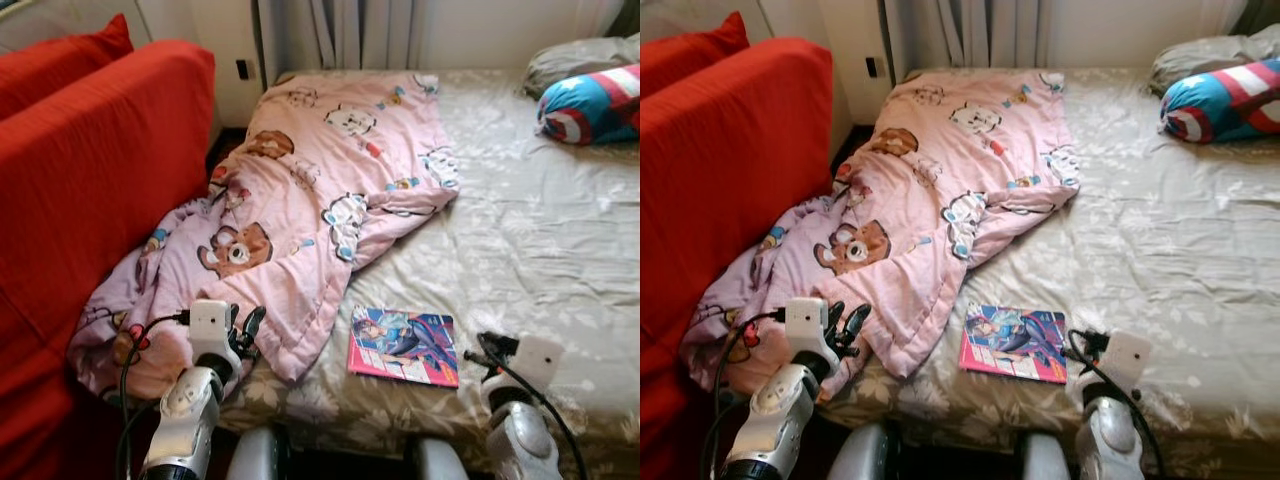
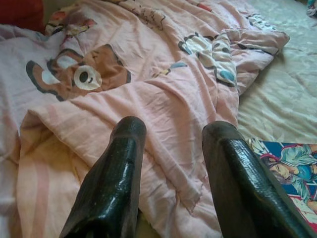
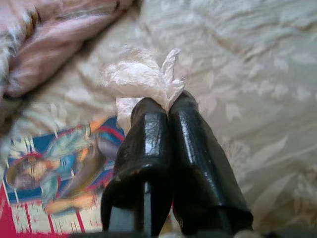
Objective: Clean up the room
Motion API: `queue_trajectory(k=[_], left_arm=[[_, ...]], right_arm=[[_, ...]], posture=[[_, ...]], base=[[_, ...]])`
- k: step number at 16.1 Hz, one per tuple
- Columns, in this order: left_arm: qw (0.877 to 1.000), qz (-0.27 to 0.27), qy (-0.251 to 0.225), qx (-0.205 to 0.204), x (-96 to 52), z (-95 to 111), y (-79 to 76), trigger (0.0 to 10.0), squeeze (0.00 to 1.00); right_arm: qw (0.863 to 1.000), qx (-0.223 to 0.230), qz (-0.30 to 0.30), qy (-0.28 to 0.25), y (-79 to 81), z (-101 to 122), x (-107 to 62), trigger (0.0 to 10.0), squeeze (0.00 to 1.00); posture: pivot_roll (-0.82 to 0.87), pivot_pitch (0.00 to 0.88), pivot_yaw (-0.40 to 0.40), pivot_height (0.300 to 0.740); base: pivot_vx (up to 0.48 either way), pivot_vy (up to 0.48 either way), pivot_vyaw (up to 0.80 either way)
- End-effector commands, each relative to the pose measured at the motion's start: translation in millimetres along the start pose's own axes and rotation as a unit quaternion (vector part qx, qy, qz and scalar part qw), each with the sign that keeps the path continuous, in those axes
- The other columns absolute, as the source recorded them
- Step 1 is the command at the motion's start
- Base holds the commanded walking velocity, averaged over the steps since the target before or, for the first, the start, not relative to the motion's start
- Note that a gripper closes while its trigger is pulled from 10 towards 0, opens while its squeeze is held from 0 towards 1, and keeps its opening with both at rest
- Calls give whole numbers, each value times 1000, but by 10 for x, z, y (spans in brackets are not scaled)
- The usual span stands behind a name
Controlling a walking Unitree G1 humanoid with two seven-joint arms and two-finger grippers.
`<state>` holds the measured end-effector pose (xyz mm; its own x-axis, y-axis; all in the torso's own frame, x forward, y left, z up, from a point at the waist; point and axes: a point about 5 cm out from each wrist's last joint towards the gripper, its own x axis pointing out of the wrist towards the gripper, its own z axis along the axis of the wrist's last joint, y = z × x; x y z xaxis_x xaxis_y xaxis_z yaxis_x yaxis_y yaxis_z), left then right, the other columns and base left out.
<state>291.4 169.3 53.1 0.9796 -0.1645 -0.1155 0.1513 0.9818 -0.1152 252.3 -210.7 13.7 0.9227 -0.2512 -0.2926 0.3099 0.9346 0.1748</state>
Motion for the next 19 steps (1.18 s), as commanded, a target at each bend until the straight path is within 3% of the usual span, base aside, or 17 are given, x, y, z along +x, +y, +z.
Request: queue_trajectory(k=[1,6,8,10,13,16,19], left_arm=[[1000,10,11,4,-10,-54,64,10000,0],[997,21,73,-4,-27,-291,161,10000,0],[992,30,124,-4,-96,-479,212,10000,0],[981,40,189,8,-229,-724,255,10000,0],[969,54,240,6,-350,-898,276,10000,0],[957,62,284,5,-455,-1045,254,10000,0],[946,75,317,8,-564,-1143,292,10000,0]], right_arm=[[1000,1,-17,19,-78,-99,11,10000,0],[996,-24,-32,85,-201,-373,-8,10000,0],[992,-31,-47,111,-277,-493,-61,10000,0],[982,-36,-54,179,-345,-768,-213,10000,0],[973,-34,-60,223,-372,-955,-355,10000,0],[964,-48,-52,257,-386,-1065,-442,10000,0],[963,-52,-54,259,-385,-1052,-416,10000,0]], posture=[[-107,56,61,686],[-106,47,69,736],[-99,32,75,740],[-95,6,75,740],[-103,0,77,740],[-87,0,61,740],[-106,0,67,740]], base=[[0,0,0],[0,0,0],[0,0,0],[0,0,0],[0,0,0],[0,0,0],[0,0,0]])
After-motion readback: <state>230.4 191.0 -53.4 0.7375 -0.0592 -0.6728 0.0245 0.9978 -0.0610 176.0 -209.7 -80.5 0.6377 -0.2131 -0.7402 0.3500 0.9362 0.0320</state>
